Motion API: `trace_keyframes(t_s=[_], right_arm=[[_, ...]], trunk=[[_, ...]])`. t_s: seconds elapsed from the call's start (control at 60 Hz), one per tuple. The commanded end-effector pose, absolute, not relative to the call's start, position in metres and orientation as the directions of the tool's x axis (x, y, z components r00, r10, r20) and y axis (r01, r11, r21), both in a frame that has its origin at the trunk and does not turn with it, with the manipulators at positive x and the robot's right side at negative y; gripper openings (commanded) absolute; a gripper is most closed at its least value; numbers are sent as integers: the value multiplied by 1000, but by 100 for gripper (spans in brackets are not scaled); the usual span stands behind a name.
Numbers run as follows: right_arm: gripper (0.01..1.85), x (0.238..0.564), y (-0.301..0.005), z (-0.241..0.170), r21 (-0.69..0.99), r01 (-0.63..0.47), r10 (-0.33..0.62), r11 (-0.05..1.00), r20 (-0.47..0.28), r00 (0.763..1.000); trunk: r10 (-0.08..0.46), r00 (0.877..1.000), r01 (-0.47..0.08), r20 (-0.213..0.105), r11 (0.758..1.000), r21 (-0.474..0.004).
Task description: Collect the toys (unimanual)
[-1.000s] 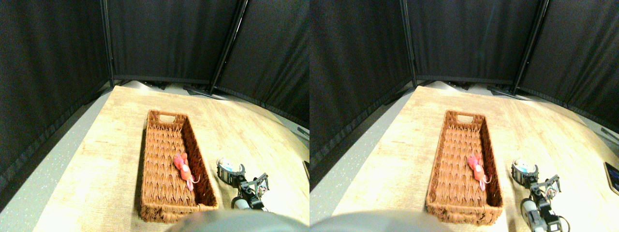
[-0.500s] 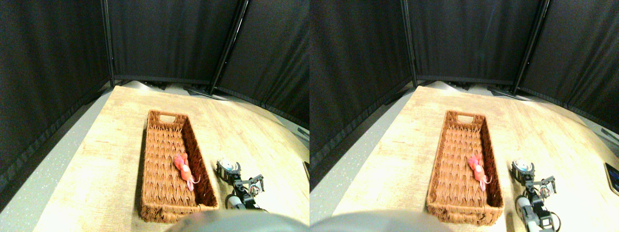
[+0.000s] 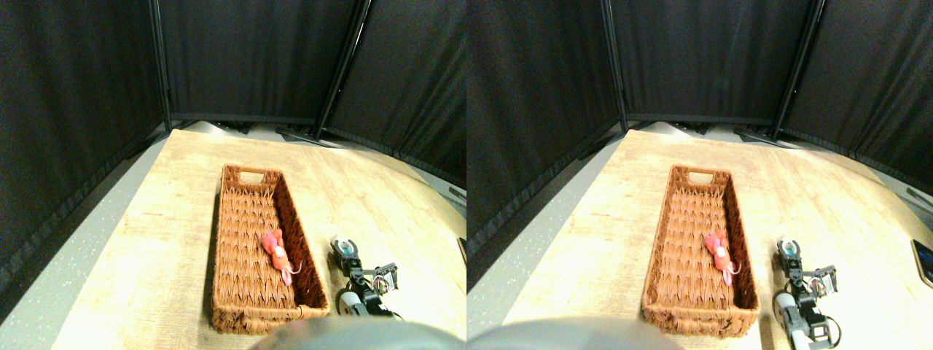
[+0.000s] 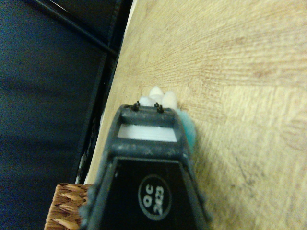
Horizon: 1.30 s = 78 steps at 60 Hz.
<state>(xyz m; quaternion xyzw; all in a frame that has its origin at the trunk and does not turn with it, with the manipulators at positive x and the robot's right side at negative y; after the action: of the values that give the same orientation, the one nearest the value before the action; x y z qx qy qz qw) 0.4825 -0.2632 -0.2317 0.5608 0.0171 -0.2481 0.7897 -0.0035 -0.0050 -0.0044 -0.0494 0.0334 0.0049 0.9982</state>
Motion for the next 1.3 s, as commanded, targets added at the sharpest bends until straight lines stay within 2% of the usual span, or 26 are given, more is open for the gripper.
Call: trace_keyframes(t_s=[0.017,0.033,0.1,0.167,0.283,0.4,0.533,0.6,0.917,1.05,1.3], right_arm=[[6,487,-261,-215,895,357,-381,269,-241,893],[6,488,-260,-213,887,342,-368,310,-220,904],[6,490,-255,-202,883,313,-349,350,-187,918],[6,490,-249,-193,881,298,-354,368,-164,921],[6,496,-241,-176,847,252,-308,469,-111,945],[6,503,-233,-165,834,210,-230,511,-103,968],[6,507,-218,-152,833,208,-205,512,-117,972],[6,511,-209,-145,826,174,-129,537,-123,984],[6,516,-174,-119,829,128,-40,544,-127,991],[6,523,-162,-113,827,64,74,559,-127,989],[6,529,-143,-110,827,85,77,556,-154,985]], trunk=[[12,996,-22,-85,993,-118],[11,996,-20,-84,993,-117],[9,996,-18,-84,993,-116],[9,996,-18,-84,993,-116],[4,997,-14,-79,993,-119],[6,997,-16,-77,992,-125],[12,997,-22,-73,991,-133],[17,997,-27,-73,990,-141],[45,997,-55,-57,982,-183],[54,997,-64,-52,976,-207],[79,996,-87,-44,964,-252]])
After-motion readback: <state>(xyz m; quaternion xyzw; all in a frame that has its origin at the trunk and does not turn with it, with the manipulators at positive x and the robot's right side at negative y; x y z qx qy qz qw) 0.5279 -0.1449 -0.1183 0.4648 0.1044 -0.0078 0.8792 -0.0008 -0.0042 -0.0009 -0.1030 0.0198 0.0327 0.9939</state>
